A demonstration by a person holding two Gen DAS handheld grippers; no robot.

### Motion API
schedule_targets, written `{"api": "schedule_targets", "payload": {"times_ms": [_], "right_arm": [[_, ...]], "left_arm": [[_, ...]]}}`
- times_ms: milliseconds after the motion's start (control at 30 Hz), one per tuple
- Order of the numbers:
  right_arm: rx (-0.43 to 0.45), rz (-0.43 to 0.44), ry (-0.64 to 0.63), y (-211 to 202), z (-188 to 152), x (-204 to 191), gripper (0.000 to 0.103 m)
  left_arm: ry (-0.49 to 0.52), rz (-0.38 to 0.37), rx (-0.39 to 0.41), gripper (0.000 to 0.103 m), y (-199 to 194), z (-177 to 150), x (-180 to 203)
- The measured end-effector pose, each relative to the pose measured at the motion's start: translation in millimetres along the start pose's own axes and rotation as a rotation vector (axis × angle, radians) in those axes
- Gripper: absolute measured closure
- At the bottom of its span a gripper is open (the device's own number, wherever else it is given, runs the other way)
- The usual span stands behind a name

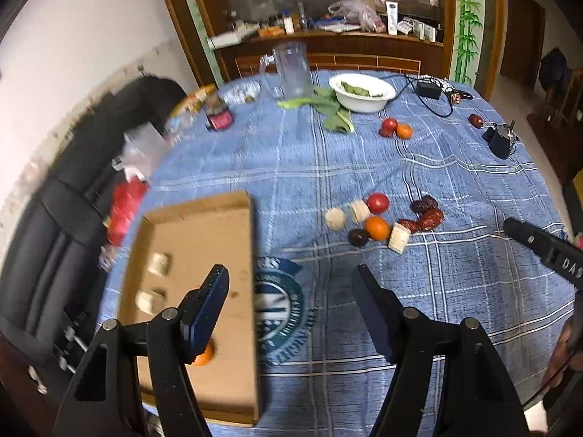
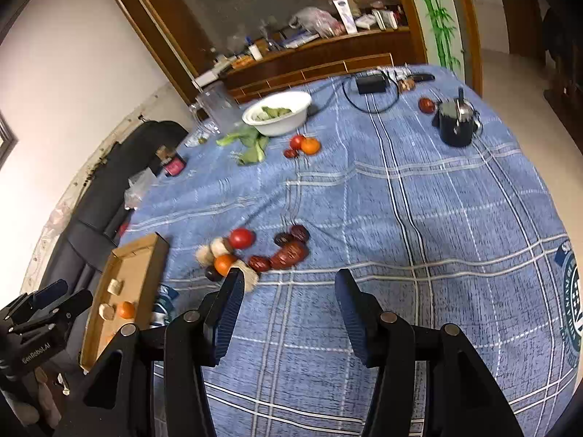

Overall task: Organize fruits
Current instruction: 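Move both open tools back to the fruit pile, then grasp a round beige ball with the left tool while the right tool grasps a beige cube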

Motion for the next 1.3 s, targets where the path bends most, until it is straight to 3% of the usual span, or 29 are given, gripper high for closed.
{"api": "schedule_targets", "payload": {"times_ms": [367,633,900,1067,1300], "right_arm": [[-0.16,-0.014,-0.022,52.8,-21.5,3.2,0.047],[-0.206,0.062,-0.117,89.7,-18.2,-38.3,0.047],[-0.225,0.056,-0.172,123.5,-20.0,-66.3,0.05],[-0.239,0.027,-0.178,138.4,-21.9,-70.8,0.053],[-0.229,-0.014,-0.192,149.3,-19.0,-73.9,0.058]], "left_arm": [[-0.055,-0.176,-0.125,0.034,68.2,-16.6,11.1],[-0.111,-0.242,-0.152,0.034,119.1,16.2,-5.9],[-0.039,-0.312,-0.172,0.046,160.1,44.3,6.0],[0.01,-0.343,-0.229,0.061,186.5,44.6,16.0],[0.06,-0.354,-0.231,0.065,196.8,42.6,26.5]]}}
Point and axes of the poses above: each gripper's, at about its wrist camera, not at the fingertips, and y roughly the way its jaws point, x to its right, z to its top, the point moved 2 cm from there along y, roughly the way its jaws point, and after that the axes turned 3 degrees about x, right-handed, at the moved point
